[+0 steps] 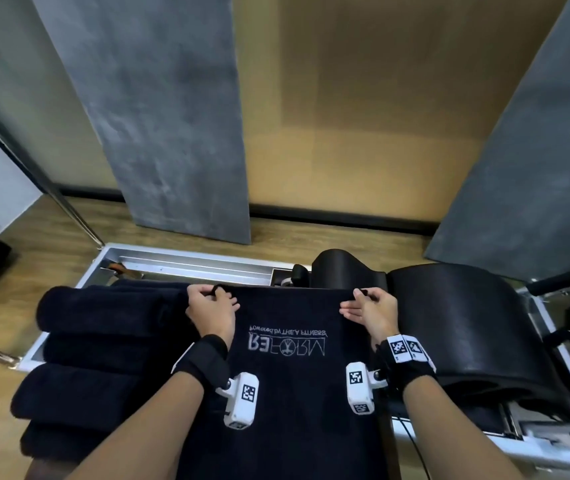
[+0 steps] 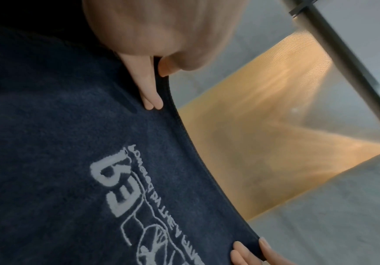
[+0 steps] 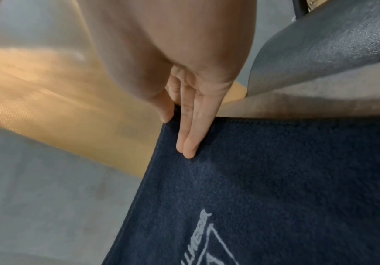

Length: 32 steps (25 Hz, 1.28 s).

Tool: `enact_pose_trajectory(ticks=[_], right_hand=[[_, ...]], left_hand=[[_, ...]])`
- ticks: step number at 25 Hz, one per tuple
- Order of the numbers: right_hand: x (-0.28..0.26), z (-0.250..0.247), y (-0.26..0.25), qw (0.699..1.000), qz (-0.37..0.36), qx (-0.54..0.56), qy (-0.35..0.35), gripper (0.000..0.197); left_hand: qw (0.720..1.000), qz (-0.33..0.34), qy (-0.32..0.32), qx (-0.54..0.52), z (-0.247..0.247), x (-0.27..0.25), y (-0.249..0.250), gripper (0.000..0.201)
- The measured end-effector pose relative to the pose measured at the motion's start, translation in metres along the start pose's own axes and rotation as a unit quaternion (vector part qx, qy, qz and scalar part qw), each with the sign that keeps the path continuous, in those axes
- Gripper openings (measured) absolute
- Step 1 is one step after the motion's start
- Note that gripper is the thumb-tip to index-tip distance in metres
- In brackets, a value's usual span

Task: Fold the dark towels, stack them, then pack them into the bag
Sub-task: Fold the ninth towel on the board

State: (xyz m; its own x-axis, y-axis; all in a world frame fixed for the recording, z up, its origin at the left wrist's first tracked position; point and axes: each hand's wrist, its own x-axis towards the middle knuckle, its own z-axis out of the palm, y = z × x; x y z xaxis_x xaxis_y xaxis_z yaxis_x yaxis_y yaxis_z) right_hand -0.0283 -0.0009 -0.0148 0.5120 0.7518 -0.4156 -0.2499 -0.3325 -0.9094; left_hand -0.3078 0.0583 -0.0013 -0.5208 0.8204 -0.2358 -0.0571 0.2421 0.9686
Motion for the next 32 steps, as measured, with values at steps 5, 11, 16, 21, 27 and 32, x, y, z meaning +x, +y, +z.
enact_pose_trajectory(ticks=[5,11,16,21,27,32], right_hand=[[0.002,0.002,0.004,1.0,-0.013,0.004,0.006,0.03],[-0.056,-0.013,0.007,0.998,-0.05,-0.035,-0.031,0.025],[-0.134,-0.021,0.036,0.991,-0.039,-0.104,-0.07,0.013],[-0.2,-0.042,0.077,0.974,-0.037,-0.213,-0.073,0.007],[-0.255,-0.093,0.121,0.928,-0.042,-0.368,0.034,0.024],[-0.27,-0.101,0.137,0.916,-0.022,-0.399,0.047,0.017]], left_hand=[[0.989,-0.007,-0.101,0.111,-0.002,-0.001,-0.013,0.039],[0.965,0.106,-0.162,0.177,-0.038,-0.033,-0.018,0.022],[0.925,0.139,-0.242,0.259,-0.11,-0.07,-0.039,0.009],[0.891,0.144,-0.264,0.341,-0.184,-0.105,-0.062,0.011],[0.884,0.168,-0.219,0.377,-0.249,-0.146,-0.083,0.004],[0.84,0.202,-0.214,0.455,-0.27,-0.157,-0.088,0.011]])
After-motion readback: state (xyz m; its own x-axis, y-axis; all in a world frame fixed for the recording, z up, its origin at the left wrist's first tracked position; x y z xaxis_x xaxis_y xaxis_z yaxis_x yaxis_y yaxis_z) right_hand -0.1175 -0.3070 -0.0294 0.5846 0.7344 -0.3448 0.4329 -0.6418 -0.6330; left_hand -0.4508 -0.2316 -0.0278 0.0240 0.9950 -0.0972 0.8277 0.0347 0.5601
